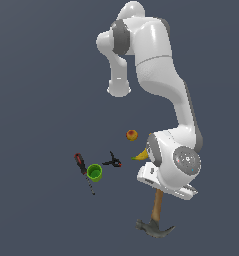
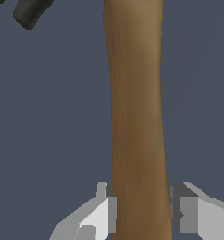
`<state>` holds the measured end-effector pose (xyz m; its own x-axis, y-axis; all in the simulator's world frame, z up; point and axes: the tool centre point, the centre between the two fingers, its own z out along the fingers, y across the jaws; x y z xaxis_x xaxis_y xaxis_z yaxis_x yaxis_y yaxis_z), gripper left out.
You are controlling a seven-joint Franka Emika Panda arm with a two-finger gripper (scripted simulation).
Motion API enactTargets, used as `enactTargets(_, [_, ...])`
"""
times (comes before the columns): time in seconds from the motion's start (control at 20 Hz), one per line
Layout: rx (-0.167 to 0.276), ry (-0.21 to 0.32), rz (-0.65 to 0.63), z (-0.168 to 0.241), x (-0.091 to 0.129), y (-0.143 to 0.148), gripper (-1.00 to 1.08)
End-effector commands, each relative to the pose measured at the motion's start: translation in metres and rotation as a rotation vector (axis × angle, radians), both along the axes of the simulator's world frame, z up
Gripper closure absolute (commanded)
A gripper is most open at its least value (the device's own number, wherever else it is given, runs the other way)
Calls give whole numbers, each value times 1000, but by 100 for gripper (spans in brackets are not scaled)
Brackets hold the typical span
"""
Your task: Pick up a designated object from a clutter of objects.
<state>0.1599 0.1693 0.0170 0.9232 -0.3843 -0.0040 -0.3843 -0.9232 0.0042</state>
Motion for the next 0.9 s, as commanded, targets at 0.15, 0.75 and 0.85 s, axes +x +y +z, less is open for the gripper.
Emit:
enactTargets(0.15, [1,-4,0,12,-5,-7,108])
enactTargets(0.75, [2,-4,0,65,-40,-46,108])
enactTargets(0.85, [2,-4,0,78,-48,-55,108])
